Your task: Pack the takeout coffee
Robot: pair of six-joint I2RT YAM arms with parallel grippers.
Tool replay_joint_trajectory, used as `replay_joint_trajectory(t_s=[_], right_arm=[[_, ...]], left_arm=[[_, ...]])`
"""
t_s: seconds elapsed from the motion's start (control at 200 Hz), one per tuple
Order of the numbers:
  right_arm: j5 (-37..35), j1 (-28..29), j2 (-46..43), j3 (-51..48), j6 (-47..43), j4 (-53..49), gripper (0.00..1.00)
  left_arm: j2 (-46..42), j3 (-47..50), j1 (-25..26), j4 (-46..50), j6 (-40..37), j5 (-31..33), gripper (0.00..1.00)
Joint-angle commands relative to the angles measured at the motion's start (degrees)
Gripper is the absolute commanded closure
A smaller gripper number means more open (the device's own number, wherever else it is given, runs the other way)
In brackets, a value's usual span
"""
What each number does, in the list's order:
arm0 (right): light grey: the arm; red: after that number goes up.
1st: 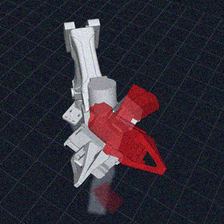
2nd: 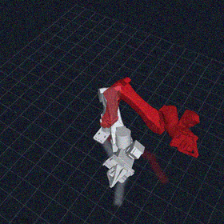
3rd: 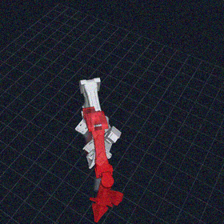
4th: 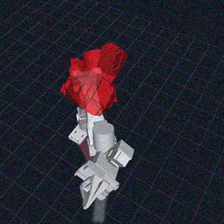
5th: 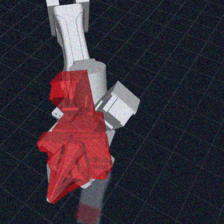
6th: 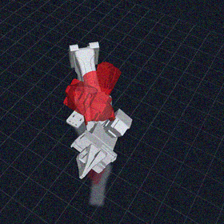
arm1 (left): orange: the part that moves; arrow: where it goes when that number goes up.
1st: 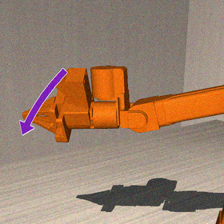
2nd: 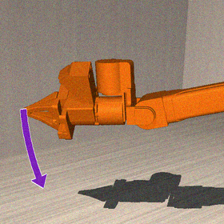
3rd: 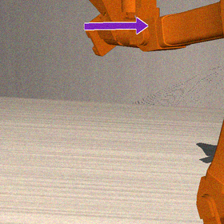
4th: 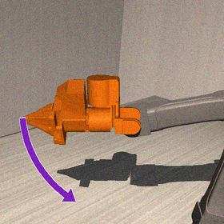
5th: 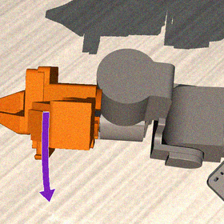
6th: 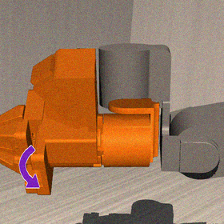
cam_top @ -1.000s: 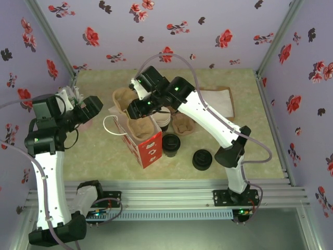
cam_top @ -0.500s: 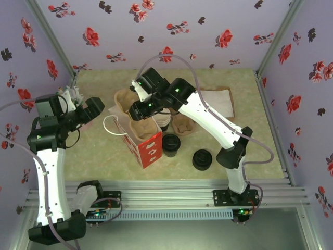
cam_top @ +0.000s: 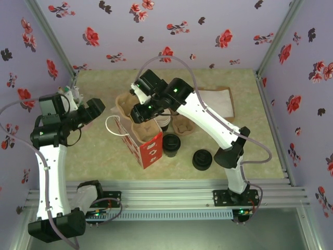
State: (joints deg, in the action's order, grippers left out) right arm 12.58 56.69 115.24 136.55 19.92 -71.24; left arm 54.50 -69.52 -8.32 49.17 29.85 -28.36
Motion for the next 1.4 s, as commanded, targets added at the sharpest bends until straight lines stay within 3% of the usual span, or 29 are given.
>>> replay_joint_trajectory(t_s=[0.0,0.6,1.395], right_arm=[[-1.50,0.60,1.96,3.37,-0.72,-3.62,0.63],[-7.34,2.75,6.64,10.86,-0.68,-9.26,0.63],[-12.76,4.80,10.59,12.94,-0.42,-12.06,0.63]], left_arm=[[0.15,0.43,-0.38,-1.66,-0.88,-1.09,0.13],[0.21,1.05,-0.38,-1.88,-1.53,-1.13,0.15],[0.30,1.64,-0.30,-2.22,-1.55,-1.18,0.16]])
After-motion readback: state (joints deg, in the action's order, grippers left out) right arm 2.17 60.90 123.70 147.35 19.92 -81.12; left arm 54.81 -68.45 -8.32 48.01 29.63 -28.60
